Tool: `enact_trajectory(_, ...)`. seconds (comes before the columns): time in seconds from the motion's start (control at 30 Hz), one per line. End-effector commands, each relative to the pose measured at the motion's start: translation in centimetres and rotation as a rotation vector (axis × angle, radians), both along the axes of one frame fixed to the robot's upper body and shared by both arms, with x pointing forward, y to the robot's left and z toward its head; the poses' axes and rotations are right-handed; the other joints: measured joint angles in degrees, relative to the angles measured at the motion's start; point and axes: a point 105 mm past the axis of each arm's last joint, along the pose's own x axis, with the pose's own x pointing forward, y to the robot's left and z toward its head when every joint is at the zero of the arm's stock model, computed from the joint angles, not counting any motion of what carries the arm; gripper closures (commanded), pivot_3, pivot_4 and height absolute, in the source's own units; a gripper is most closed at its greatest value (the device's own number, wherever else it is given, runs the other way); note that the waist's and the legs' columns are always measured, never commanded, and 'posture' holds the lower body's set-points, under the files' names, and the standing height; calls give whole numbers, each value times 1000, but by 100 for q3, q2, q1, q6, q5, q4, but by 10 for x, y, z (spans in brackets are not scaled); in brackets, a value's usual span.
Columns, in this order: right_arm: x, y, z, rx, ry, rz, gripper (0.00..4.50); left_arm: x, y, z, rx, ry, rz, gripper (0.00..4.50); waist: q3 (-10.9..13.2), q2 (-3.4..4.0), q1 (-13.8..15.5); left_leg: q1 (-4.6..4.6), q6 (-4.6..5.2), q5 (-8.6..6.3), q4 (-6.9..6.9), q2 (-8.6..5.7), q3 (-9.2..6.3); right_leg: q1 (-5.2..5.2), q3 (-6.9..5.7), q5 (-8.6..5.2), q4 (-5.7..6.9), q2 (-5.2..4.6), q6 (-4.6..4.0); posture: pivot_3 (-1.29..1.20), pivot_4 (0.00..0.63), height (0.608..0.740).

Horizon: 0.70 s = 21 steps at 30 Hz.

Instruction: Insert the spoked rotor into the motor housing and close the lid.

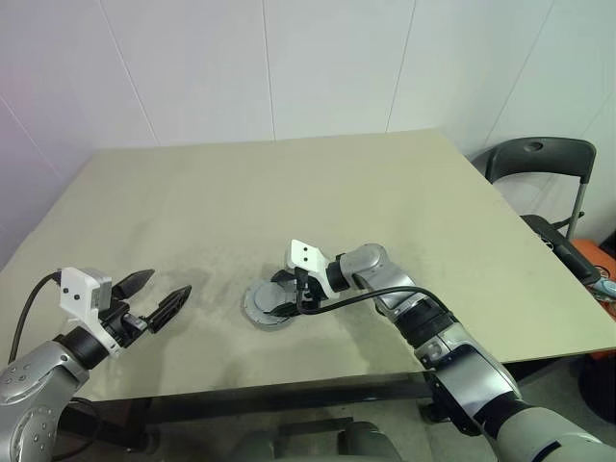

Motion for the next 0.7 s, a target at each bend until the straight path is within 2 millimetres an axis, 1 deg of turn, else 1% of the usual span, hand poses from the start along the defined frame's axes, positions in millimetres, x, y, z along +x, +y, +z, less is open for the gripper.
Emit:
enact_trajectory(0.03,10,-1,13,11,-31,-24,1041,1,0,13,17,-54,-7,0,0,0,0,0,0,0,1,0,0,0,0,0,0,0,0,0,0,740)
enact_trajectory(0.23,9,-9,2,-54,-48,7,1041,1,-2,13,15,-55,-12,0,0,0,3,1,0,0,1,0,1,2,-1,0,0,0,-1,0,0,740)
enact_trajectory(0.43,9,-10,1,-54,-45,12,1041,2,-1,13,16,-56,-10,0,0,0,6,3,0,0,2,-1,0,5,0,0,-1,-2,-1,0,0,740)
enact_trajectory(0.7,10,-17,-10,-101,-39,10,1041,2,-2,13,14,-55,-16,0,0,-1,8,10,-1,0,2,-2,0,13,-1,-2,-2,-2,-5,0,0,740)
